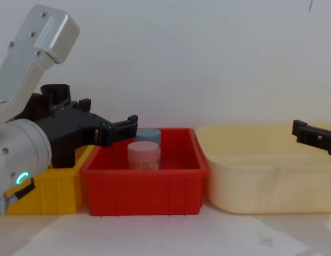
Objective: Pick up the garbage bag with the one hand and transfer it to the other hand.
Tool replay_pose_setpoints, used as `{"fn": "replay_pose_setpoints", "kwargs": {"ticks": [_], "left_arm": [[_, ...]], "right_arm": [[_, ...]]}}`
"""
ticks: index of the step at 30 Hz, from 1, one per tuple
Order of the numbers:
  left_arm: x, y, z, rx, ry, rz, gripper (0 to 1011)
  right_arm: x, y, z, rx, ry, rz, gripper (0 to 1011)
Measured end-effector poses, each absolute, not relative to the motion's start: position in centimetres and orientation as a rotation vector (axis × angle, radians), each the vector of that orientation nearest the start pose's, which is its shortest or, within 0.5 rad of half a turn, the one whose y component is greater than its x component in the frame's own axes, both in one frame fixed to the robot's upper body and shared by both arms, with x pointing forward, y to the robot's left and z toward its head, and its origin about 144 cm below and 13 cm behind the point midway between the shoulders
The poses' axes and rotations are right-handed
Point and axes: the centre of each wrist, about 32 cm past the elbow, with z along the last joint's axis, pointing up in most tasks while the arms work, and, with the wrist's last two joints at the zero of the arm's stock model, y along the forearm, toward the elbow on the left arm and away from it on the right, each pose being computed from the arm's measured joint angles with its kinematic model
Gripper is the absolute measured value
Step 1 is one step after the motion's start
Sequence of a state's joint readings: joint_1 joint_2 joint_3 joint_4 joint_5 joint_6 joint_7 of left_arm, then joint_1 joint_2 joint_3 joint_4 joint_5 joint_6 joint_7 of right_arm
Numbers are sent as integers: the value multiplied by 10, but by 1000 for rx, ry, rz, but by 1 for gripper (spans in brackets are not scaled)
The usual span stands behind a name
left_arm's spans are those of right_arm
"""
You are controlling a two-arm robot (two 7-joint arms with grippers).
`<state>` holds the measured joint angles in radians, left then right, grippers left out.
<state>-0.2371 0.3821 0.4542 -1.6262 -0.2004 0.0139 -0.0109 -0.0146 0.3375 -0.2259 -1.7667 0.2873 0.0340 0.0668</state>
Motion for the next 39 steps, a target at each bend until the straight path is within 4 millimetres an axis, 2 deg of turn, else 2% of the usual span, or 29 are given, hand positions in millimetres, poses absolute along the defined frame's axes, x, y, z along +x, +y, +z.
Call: {"fn": "replay_pose_setpoints", "kwargs": {"ticks": [39], "left_arm": [[492,198,1204,61,-268,1124,1000]], "right_arm": [[443,-237,1189,26,-75,-1229,1001]]}}
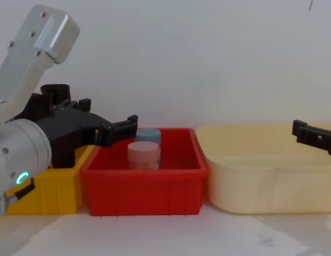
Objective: Pick up the garbage bag with the one hand and transfer it to the other hand.
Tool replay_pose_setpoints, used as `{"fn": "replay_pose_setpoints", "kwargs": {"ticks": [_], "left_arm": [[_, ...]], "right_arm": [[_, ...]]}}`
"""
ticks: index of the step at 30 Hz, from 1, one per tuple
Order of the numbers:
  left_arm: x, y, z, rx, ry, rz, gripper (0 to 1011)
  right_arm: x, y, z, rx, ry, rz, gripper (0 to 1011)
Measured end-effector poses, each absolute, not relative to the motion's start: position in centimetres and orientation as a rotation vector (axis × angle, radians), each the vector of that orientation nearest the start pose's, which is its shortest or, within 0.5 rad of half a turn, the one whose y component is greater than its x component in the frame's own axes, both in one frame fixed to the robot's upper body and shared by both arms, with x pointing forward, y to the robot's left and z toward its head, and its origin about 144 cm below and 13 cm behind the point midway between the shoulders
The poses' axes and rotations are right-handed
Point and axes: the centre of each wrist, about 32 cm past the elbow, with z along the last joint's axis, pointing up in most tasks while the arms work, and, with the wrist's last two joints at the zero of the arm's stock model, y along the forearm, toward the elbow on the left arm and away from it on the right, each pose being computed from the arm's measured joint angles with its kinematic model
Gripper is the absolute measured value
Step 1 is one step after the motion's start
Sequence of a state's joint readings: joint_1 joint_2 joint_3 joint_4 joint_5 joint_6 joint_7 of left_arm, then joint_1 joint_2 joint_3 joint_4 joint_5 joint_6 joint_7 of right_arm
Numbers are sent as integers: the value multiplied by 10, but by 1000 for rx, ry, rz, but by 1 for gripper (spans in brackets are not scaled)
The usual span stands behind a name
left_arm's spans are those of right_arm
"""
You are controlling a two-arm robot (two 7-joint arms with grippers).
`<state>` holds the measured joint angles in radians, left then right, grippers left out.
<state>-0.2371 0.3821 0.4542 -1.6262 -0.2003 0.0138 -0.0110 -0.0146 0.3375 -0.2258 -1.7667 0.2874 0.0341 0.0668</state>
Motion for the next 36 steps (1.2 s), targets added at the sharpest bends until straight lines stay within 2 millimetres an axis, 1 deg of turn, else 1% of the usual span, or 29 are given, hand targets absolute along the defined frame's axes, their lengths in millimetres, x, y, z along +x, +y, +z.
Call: {"fn": "replay_pose_setpoints", "kwargs": {"ticks": [9,13,19,20,22,23,26,27,29,32,33,35,36], "left_arm": [[492,198,1205,61,-268,1124,1000],[491,198,1208,60,-270,1130,1000],[485,201,1222,65,-275,1163,1000],[481,203,1228,65,-277,1175,1000],[478,207,1233,65,-277,1189,1000],[474,211,1238,63,-278,1205,1000],[468,219,1245,62,-277,1230,1000],[463,226,1250,61,-272,1249,1000],[459,232,1254,60,-267,1267,1000],[450,248,1261,58,-257,1305,1000],[446,255,1264,57,-249,1323,1000],[442,263,1266,56,-241,1340,1000],[438,273,1267,55,-229,1361,1000]], "right_arm": [[444,-237,1189,26,-75,-1230,1001],[447,-238,1190,28,-76,-1220,1001],[458,-240,1195,40,-73,-1173,1001],[461,-240,1196,42,-70,-1160,1001],[466,-240,1199,45,-70,-1144,1001],[470,-240,1201,49,-68,-1125,1001],[479,-238,1206,53,-66,-1089,1002],[481,-237,1207,54,-66,-1080,1001],[489,-233,1212,58,-66,-1050,1001],[502,-226,1218,61,-67,-1009,1001],[505,-224,1220,61,-65,-999,1001],[514,-216,1224,62,-63,-966,1001],[518,-214,1225,63,-62,-956,1001]]}}
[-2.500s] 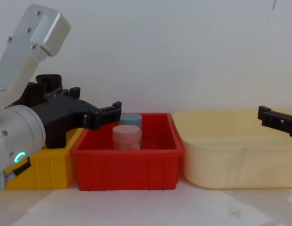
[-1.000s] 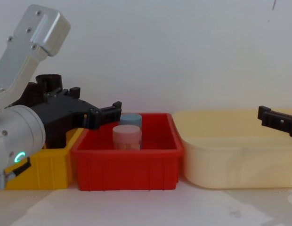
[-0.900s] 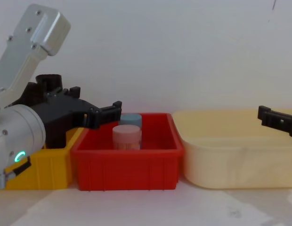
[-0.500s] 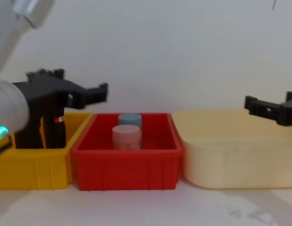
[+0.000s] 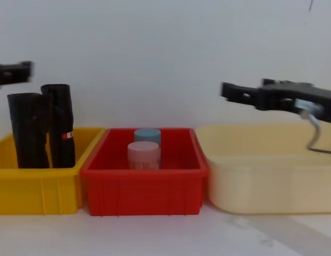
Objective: Pick up the garbage bag with the one hand and transfer it to the other hand.
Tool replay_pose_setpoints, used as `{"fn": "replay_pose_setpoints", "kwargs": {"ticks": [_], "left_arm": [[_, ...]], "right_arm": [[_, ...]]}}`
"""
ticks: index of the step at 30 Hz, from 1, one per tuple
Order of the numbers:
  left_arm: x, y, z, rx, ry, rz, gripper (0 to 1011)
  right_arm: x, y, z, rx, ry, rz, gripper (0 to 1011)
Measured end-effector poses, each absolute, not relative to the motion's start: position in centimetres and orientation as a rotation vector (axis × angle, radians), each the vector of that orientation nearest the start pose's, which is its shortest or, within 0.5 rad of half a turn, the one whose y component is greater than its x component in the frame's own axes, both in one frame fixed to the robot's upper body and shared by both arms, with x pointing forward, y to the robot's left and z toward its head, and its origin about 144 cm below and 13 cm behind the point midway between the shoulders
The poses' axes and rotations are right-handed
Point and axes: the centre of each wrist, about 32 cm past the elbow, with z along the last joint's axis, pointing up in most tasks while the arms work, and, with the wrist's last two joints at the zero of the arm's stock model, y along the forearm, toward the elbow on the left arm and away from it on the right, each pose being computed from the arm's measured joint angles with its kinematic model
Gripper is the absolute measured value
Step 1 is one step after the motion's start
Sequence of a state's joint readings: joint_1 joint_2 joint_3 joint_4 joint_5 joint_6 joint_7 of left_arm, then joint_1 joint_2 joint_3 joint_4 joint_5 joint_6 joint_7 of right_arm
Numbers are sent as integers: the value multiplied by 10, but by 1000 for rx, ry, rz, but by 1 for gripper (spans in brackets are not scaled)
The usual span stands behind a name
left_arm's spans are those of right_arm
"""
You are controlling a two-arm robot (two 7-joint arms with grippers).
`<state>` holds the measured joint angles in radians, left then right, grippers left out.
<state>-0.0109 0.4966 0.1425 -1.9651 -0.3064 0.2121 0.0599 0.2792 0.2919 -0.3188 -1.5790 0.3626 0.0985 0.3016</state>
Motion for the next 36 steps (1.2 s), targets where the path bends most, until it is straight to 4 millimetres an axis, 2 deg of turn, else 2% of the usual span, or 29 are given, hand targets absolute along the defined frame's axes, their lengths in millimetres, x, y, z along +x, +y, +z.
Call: {"fn": "replay_pose_setpoints", "kwargs": {"ticks": [7,16,23,36], "left_arm": [[427,308,1271,36,-174,1409,1000],[432,334,1271,-6,-112,1420,1000],[443,339,1270,-37,-82,1385,1000],[471,331,1261,-50,-38,1296,1000]], "right_arm": [[551,-185,1235,58,-55,-874,1001],[584,-154,1249,26,-58,-812,1001],[597,-142,1258,-1,-64,-794,1001],[601,-135,1265,-38,-50,-754,1001]]}}
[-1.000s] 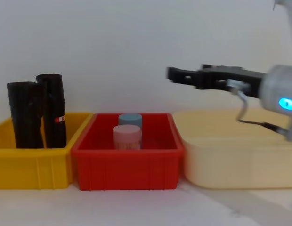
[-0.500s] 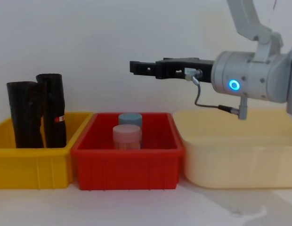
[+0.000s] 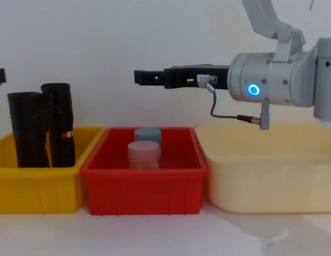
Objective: Pick up the garbage bag with the one hand and transfer it to the other hand.
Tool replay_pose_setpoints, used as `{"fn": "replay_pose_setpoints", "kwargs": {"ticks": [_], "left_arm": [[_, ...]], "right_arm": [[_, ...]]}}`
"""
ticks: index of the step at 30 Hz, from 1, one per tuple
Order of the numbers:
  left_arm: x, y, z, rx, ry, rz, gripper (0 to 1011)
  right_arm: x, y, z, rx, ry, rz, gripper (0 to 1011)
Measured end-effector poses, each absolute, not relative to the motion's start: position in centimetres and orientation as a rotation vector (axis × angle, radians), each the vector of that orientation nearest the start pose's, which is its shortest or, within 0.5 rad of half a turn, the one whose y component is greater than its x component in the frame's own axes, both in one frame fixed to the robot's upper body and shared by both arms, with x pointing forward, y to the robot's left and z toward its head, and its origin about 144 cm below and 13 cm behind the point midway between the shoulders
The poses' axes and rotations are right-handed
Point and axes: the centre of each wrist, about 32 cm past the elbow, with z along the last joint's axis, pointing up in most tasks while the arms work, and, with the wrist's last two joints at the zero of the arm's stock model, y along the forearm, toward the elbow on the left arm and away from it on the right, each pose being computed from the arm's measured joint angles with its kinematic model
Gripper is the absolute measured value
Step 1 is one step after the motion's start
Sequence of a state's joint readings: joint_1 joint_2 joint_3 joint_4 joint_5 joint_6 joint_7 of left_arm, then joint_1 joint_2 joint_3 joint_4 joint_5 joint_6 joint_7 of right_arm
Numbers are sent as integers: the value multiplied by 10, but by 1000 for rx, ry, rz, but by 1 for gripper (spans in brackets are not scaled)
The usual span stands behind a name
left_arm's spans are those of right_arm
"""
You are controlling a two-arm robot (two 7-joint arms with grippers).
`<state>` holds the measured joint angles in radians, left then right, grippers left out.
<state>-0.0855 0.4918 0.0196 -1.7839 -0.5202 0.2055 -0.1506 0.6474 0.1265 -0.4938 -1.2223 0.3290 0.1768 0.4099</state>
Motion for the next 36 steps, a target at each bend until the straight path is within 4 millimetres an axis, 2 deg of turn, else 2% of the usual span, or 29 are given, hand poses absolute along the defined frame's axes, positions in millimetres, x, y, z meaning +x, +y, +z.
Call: {"fn": "replay_pose_setpoints", "kwargs": {"ticks": [24,36], "left_arm": [[511,314,1247,18,-3,1240,1000],[523,308,1242,41,12,1237,1000]], "right_arm": [[591,-131,1263,-85,27,-683,1001],[588,-134,1260,-102,50,-669,1001]]}}
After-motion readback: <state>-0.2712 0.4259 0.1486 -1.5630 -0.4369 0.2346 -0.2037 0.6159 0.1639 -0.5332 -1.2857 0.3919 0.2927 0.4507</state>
